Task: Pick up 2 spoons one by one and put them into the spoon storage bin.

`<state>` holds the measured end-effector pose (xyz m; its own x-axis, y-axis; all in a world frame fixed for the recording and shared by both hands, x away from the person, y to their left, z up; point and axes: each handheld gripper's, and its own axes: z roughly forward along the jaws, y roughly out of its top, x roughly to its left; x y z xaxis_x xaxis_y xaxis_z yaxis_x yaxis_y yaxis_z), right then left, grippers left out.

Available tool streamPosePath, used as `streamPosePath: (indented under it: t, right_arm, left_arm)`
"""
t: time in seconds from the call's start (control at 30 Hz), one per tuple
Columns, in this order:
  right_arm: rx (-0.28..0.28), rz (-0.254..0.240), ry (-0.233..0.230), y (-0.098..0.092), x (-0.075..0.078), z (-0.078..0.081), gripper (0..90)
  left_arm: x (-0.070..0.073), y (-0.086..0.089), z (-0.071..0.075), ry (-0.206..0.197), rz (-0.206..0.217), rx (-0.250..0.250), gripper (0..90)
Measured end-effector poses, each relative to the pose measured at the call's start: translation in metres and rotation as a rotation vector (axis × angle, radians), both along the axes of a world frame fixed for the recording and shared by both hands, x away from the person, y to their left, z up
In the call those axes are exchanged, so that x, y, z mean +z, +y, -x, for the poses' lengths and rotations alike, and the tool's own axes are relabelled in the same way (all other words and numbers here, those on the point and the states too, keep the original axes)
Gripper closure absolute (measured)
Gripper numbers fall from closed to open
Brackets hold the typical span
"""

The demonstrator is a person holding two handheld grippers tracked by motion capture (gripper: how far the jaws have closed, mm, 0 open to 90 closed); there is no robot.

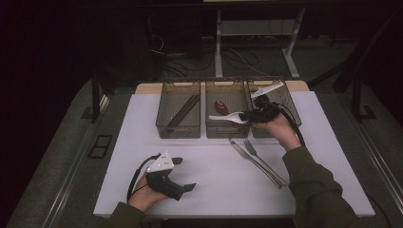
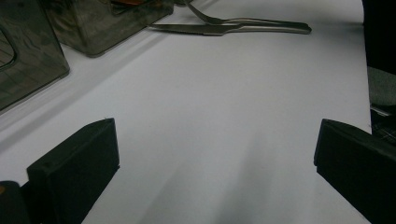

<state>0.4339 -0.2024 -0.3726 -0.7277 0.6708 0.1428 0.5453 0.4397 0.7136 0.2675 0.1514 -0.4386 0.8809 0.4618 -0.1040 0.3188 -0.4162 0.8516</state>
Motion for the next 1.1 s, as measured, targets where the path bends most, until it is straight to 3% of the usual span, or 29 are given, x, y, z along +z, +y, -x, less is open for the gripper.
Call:
streamPosePath:
  t: [0.3,0.43,0.8,1.1]
  right_arm:
    - [0.022,0.055,0.019,0.008,-0.009,-0.003,80.7]
    - [0.022,0.049,0.022,0.01,-0.01,-0.003,73.5]
    - [-0.001,-0.055,0.003,0.0,0.002,0.002,56.0]
    - [0.009,-0.087,-0.052,-0.01,0.013,0.02,47.4]
  left_arm:
    - [0.0,-0.001,0.0,0.001,-0.001,-0.001,0.0]
    - [0.0,-0.001,0.0,0.0,0.003,0.001,0.0]
    - [0.0,-0.001,0.0,0.001,0.0,-0.001,0.0]
    - [0.0,-0.001,0.0,0.002,0.0,0.0,0.0]
